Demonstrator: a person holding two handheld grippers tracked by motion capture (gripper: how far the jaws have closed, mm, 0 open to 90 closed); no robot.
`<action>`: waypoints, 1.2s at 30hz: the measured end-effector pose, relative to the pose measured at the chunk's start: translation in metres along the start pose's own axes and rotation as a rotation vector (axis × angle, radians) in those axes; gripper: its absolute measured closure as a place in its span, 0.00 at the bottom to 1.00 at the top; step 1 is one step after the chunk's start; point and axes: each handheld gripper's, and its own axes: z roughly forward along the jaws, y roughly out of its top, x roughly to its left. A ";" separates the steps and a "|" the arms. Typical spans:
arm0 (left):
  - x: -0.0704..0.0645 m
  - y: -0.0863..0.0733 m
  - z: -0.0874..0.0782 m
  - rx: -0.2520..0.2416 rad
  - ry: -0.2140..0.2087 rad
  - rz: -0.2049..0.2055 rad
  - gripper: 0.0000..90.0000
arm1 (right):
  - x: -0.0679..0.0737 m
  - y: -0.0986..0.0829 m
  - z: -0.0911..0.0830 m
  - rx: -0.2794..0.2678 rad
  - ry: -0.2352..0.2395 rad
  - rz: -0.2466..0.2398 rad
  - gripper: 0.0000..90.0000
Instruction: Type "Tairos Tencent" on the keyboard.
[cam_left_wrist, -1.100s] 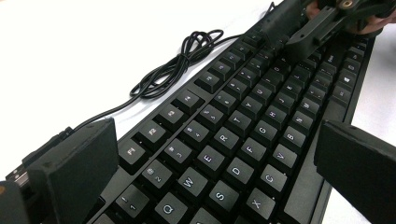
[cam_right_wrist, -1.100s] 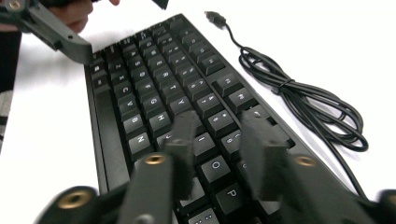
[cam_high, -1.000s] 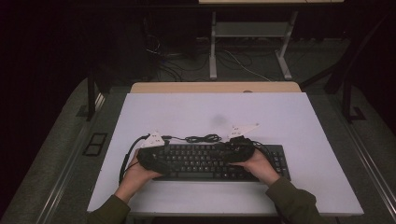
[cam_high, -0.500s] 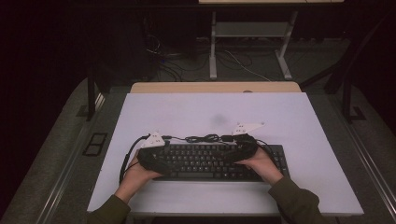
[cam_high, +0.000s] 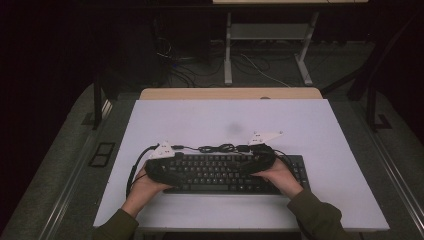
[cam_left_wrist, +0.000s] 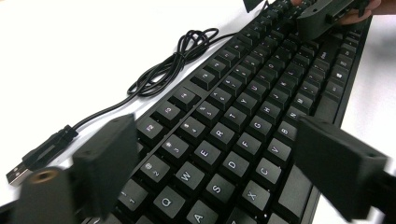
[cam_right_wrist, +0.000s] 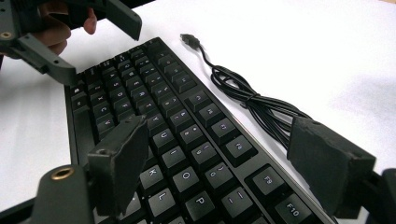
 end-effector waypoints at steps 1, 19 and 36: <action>0.001 0.000 -0.001 0.001 0.001 0.003 0.21 | 0.000 0.000 0.000 0.000 0.000 0.001 0.22; 0.010 -0.007 -0.010 0.033 -0.025 0.006 0.71 | 0.000 0.000 0.001 -0.001 -0.002 -0.002 0.23; 0.010 -0.007 -0.003 0.084 -0.085 -0.008 0.99 | 0.001 0.000 0.000 0.000 -0.005 -0.001 0.23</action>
